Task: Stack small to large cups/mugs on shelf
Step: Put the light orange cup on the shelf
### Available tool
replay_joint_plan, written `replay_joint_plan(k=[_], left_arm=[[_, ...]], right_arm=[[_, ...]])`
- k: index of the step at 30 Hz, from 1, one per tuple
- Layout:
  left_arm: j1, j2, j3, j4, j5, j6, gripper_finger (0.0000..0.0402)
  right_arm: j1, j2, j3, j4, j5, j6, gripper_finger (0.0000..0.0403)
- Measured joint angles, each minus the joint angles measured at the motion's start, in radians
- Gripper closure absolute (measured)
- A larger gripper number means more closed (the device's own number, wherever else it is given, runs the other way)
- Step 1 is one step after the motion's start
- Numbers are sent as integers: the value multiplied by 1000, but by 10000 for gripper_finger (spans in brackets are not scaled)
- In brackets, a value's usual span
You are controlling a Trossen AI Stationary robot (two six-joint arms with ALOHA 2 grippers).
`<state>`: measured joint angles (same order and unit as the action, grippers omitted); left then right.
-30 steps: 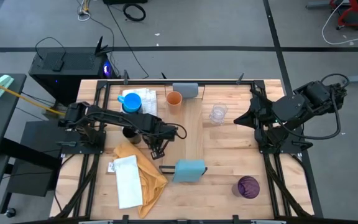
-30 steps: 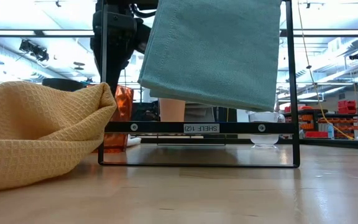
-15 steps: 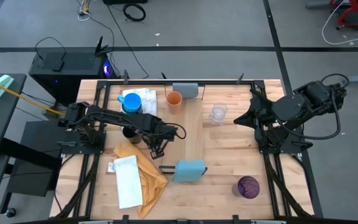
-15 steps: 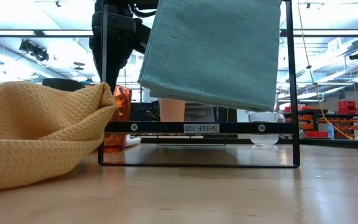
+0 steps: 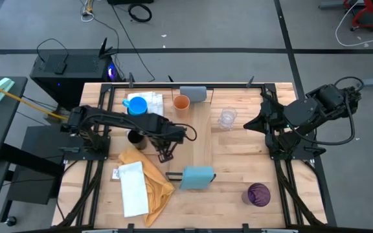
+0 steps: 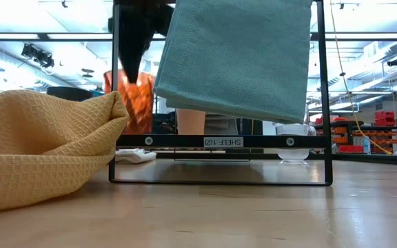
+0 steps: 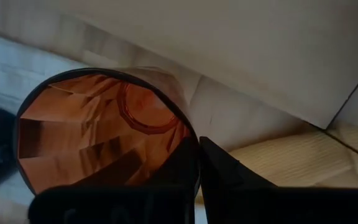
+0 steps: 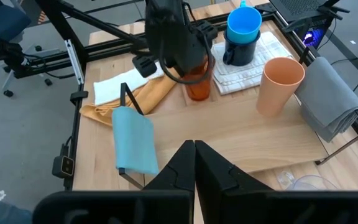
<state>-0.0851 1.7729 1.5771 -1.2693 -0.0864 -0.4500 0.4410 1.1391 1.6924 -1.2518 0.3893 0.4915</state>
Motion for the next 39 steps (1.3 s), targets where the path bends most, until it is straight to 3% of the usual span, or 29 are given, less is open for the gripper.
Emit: replay_joint_plan(k=[9, 20, 39], left_arm=[[42, 0, 136, -11, -51, 35, 389], [115, 50, 139, 106, -34, 86, 389], [135, 110, 146, 165, -15, 154, 389]], right_arm=[[0, 0, 0, 2, 0, 0, 391], [0, 0, 0, 5, 0, -4, 392], [0, 0, 0, 13, 0, 0, 391]])
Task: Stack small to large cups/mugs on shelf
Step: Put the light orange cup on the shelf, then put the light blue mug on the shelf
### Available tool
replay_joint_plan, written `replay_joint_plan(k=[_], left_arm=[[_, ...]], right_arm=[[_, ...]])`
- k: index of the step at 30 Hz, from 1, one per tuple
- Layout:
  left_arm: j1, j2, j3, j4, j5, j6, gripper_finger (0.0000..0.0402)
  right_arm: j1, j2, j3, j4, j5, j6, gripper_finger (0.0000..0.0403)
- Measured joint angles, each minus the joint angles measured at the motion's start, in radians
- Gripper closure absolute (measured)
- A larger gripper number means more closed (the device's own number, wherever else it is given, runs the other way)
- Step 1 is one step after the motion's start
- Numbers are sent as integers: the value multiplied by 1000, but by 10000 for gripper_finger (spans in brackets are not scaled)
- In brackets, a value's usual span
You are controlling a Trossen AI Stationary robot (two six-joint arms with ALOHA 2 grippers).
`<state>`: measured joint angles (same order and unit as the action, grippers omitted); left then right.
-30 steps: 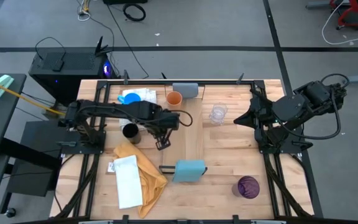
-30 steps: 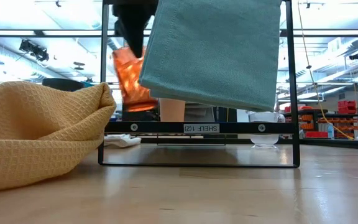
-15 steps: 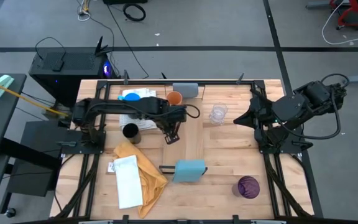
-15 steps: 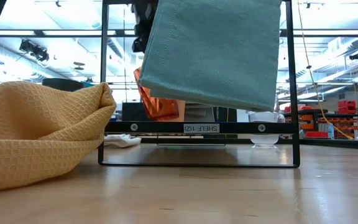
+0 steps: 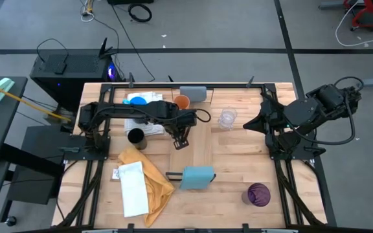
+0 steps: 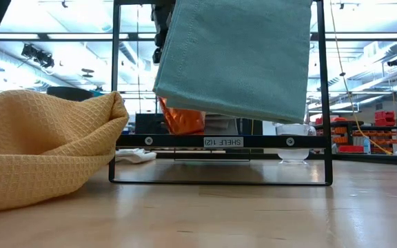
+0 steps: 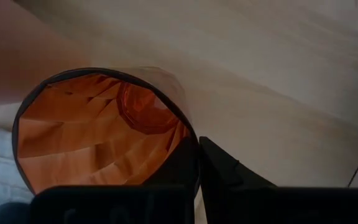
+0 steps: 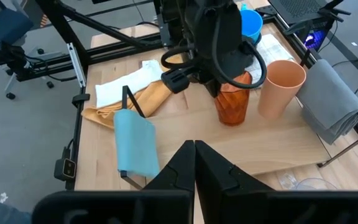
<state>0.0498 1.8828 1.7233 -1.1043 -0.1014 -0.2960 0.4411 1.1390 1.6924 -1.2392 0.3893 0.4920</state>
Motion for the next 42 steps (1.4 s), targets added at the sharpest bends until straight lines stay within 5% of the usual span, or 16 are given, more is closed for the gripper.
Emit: replay_joint_plan(k=[13, 21, 34, 42], left_arm=[[5, -1, 0, 20, 12, 20, 386], [4, -2, 0, 20, 13, 22, 326], [-3, -2, 0, 20, 12, 23, 330], [-3, -2, 6, 10, 12, 23, 298]], right_arm=[[0, 0, 0, -1, 0, -1, 393], [0, 0, 0, -1, 0, -1, 393], [0, 0, 0, -1, 0, -1, 391], [0, 0, 0, -1, 0, -1, 391]])
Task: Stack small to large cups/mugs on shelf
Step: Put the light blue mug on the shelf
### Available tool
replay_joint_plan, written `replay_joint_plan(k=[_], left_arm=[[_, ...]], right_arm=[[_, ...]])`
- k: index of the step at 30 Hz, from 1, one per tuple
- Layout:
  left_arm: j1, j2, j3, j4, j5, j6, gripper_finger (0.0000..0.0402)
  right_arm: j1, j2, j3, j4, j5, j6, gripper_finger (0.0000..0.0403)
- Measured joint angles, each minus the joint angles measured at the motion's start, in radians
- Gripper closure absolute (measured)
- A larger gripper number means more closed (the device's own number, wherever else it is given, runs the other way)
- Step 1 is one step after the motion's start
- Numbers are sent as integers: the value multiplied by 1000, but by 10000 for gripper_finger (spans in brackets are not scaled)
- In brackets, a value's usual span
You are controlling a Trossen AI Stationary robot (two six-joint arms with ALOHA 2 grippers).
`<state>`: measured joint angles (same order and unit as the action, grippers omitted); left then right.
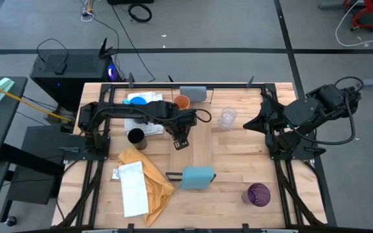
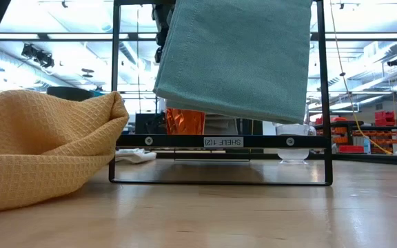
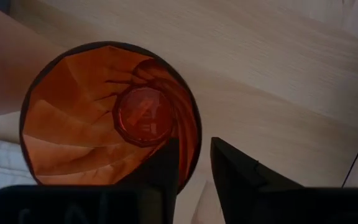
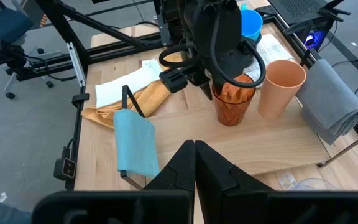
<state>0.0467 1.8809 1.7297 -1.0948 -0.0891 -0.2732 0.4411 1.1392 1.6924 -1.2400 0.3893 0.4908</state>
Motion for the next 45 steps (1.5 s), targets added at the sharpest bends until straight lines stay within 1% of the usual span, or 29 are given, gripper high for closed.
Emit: replay_joint_plan(k=[4, 8, 12, 15, 20, 27, 32, 45], left_arm=[[0, 0, 60, -12, -9, 17, 284], [-1, -1, 184, -67, -66, 33, 276], [3, -3, 307, -155, -101, 42, 274], [15, -3, 351, -265, -124, 47, 276], [23, -2, 355, -349, -126, -11, 276], [-32, -2, 355, -350, -113, -30, 259], [-39, -2, 355, -350, -116, -37, 251], [-32, -2, 355, -350, -117, -55, 258]], right_arm=[[0, 0, 0, 0, 0, 1, 390], [0, 0, 0, -1, 0, 2, 391], [0, 0, 0, -1, 0, 3, 390], [0, 0, 0, 0, -1, 3, 390], [0, 0, 0, 0, -1, 3, 391], [0, 0, 0, -1, 0, -12, 390], [0, 0, 0, -1, -1, -24, 391], [0, 0, 0, 0, -5, -41, 390]])
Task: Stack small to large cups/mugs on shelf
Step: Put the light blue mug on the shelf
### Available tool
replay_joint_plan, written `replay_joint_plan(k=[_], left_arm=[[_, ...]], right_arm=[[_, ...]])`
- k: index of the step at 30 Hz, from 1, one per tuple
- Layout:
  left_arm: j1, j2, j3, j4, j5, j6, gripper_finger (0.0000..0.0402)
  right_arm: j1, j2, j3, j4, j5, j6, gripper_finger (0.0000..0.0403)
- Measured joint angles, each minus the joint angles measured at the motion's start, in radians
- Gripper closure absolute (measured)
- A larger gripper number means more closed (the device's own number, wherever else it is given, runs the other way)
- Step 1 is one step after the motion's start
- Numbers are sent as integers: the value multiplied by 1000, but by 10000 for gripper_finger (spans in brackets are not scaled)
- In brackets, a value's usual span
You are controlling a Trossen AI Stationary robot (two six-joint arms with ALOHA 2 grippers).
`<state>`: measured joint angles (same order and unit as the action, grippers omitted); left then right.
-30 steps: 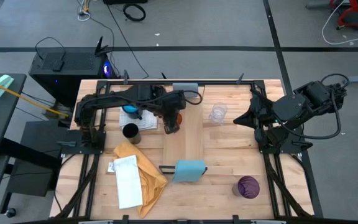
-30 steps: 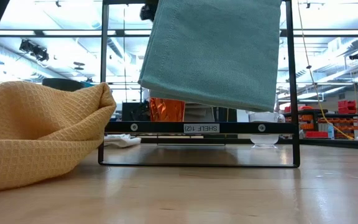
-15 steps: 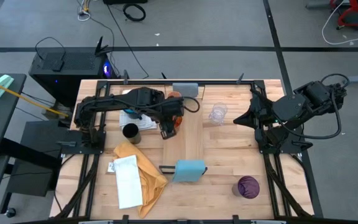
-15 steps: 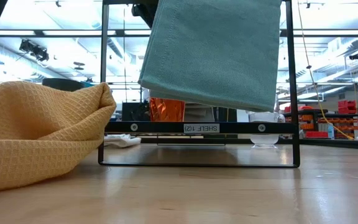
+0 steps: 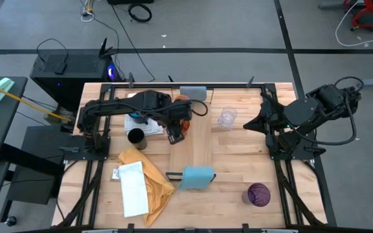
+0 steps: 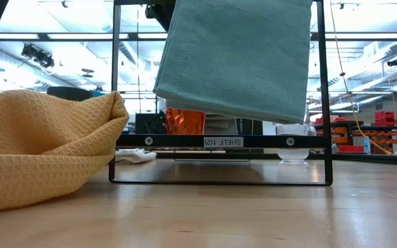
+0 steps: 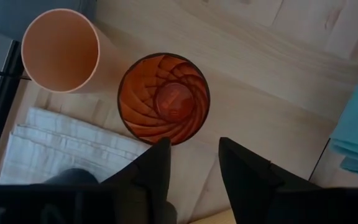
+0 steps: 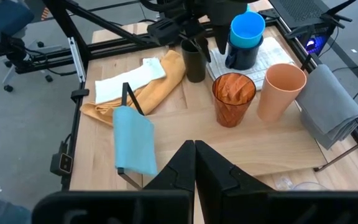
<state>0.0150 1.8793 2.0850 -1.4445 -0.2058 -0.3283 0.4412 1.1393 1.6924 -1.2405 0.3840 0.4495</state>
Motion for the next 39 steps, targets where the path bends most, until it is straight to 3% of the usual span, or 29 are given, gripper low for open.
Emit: replay_joint_plan(k=[10, 15, 27, 34, 39], left_arm=[[31, 0, 0, -5, -7, 1, 255], [109, -7, -18, -124, -171, 98, 263], [462, -63, -136, -125, -17, 109, 248], [554, -60, -302, -128, 9, 157, 245], [576, -60, -351, -127, -14, 237, 243]], right_arm=[[0, 0, 0, 0, -4, -7, 391], [0, 0, 0, 0, -7, -2, 391], [0, 0, 0, 6, -11, 31, 391], [1, 0, 0, 12, -11, 69, 390], [0, 4, 0, 23, -11, 75, 391]])
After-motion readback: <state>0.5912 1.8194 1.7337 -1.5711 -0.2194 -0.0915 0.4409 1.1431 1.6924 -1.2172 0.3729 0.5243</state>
